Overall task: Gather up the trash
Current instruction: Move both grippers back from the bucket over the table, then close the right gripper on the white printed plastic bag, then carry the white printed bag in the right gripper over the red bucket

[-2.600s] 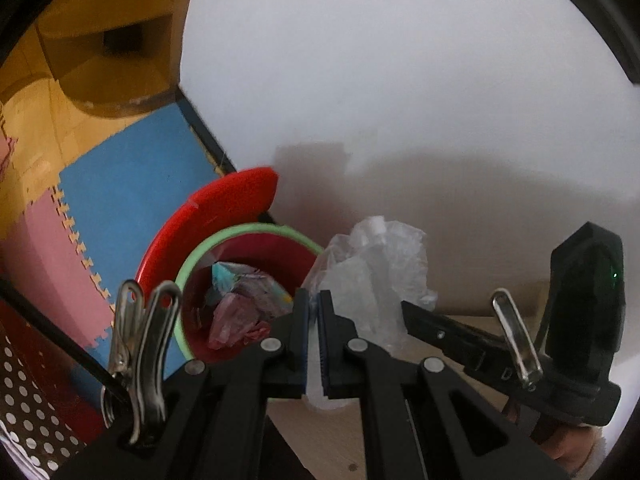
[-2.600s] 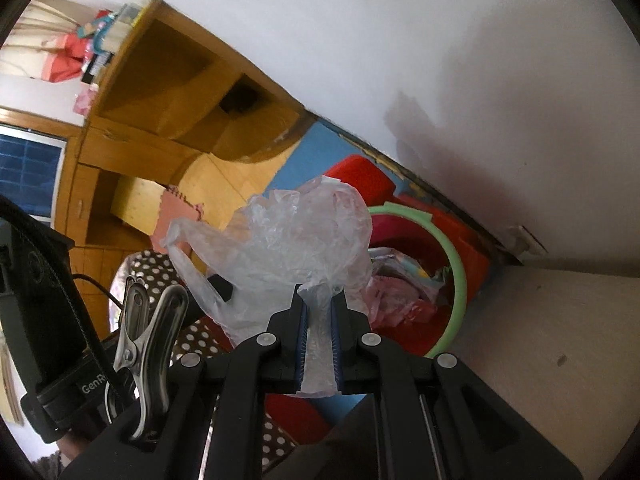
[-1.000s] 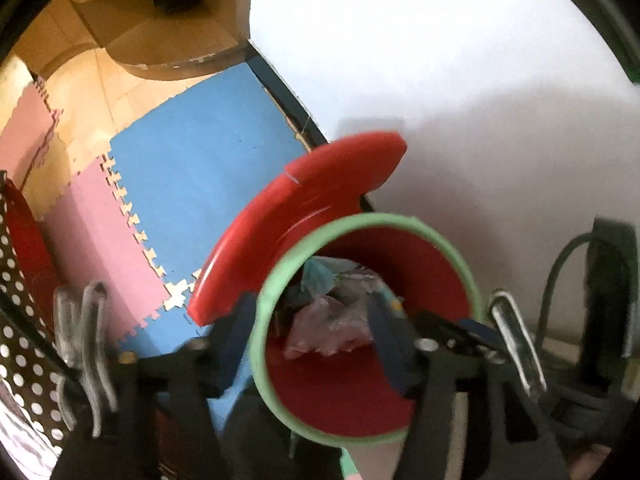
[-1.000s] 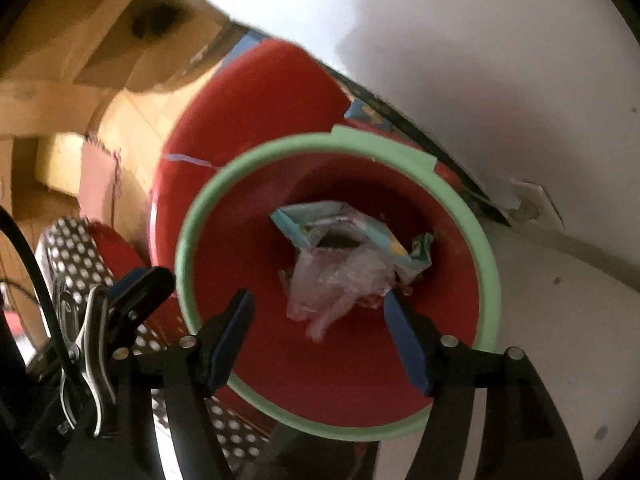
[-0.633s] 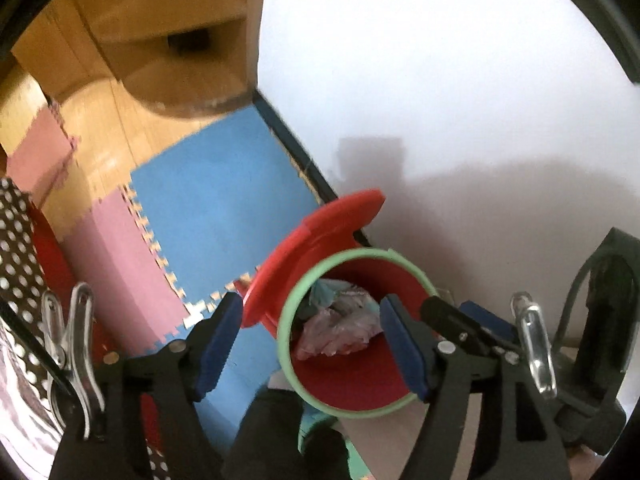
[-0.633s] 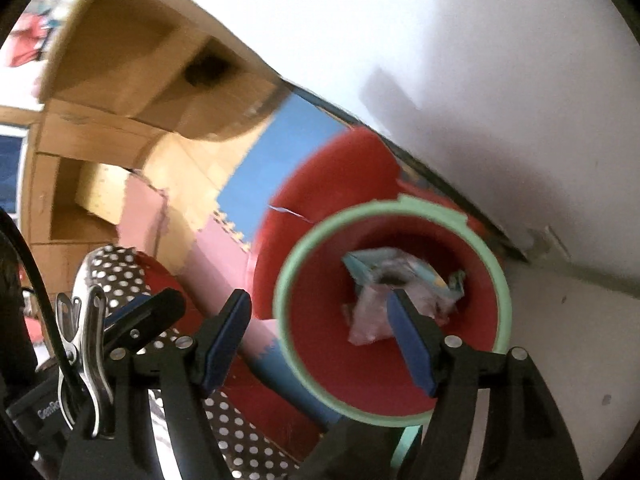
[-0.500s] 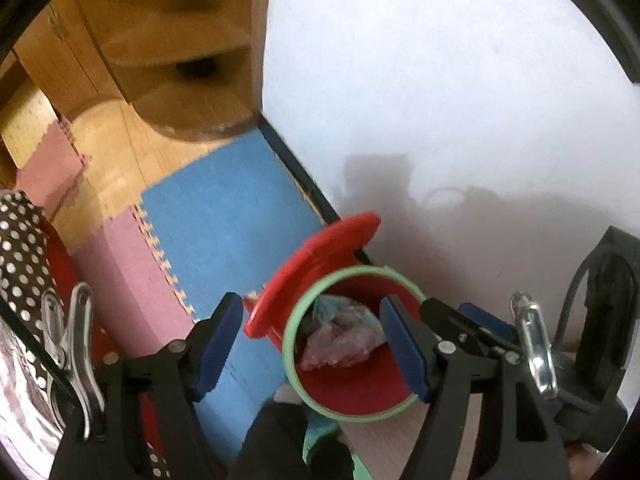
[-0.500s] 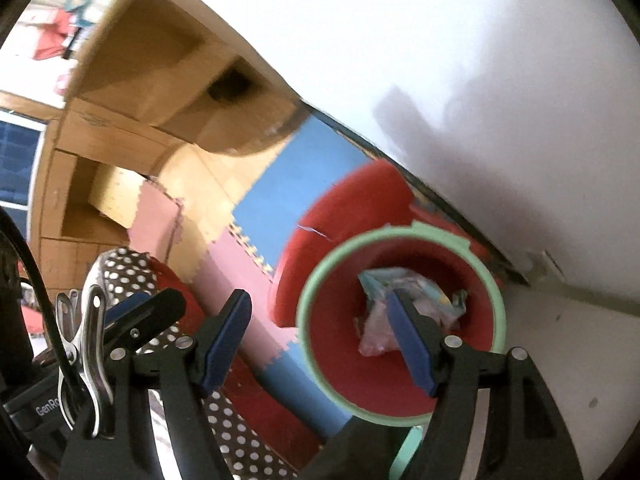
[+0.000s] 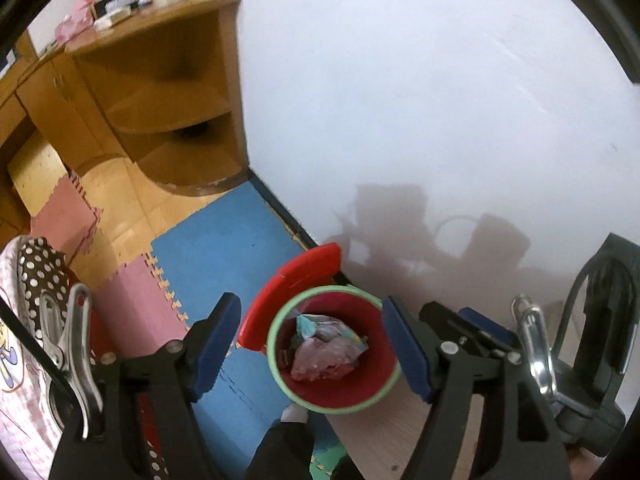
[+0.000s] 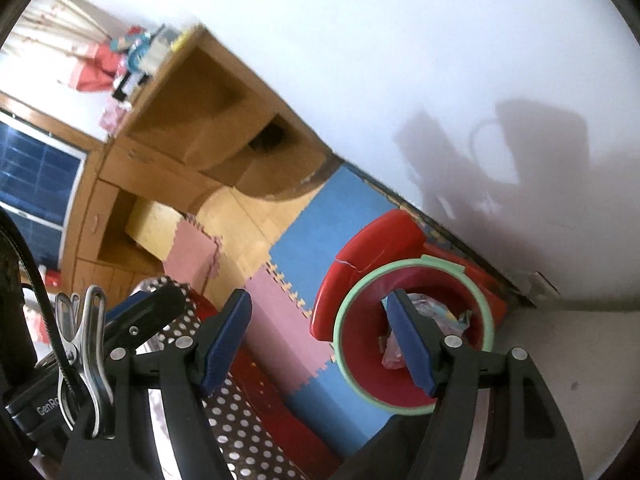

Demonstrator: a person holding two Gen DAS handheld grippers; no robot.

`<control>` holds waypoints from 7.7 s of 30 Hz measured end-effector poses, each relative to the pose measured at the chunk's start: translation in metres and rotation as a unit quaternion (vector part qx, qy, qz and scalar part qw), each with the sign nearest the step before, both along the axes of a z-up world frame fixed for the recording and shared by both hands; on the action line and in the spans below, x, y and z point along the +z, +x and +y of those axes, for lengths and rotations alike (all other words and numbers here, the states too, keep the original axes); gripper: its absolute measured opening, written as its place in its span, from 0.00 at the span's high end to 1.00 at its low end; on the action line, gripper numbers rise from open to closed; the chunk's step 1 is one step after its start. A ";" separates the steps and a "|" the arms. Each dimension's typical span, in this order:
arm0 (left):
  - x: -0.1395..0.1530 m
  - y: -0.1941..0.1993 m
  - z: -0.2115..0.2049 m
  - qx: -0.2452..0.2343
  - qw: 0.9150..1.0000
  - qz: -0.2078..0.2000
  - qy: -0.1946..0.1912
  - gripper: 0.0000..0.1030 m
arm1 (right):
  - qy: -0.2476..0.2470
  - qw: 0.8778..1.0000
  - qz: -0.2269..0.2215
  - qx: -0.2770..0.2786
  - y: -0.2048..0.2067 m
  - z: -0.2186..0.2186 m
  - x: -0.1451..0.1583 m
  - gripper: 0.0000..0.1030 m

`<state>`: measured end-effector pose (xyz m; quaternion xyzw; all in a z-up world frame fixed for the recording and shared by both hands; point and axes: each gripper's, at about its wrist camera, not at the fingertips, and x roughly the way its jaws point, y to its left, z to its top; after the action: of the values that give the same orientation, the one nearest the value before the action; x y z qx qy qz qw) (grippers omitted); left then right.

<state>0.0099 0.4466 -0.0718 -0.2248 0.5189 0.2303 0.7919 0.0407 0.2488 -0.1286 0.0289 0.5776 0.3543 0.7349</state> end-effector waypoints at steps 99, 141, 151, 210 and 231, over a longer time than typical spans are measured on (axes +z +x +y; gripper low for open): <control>-0.005 -0.062 -0.532 -0.300 0.946 -0.002 0.119 0.28 | -0.066 0.958 -0.142 -0.238 -0.158 -0.569 0.052 0.30; -0.010 -0.032 -0.589 -0.412 0.902 0.052 0.123 0.59 | -0.032 0.960 -0.147 -0.234 -0.155 -0.569 0.049 0.94; 0.016 -0.033 -0.561 -0.354 0.927 0.034 0.119 0.59 | 0.029 0.960 -0.170 -0.222 -0.146 -0.556 0.078 0.94; 0.089 -0.040 -0.162 -0.096 0.988 -0.110 0.053 0.59 | 0.015 0.965 -0.263 -0.003 -0.107 -0.172 0.183 0.94; -0.034 0.008 -0.057 -0.069 0.996 -0.051 -0.022 0.59 | -0.047 0.985 -0.166 0.016 -0.027 -0.068 0.079 0.94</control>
<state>0.0178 0.3894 -0.1058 -0.2171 0.4973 0.1520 0.8261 0.0139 0.1808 -0.0497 -0.0737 0.4642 0.3382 0.8153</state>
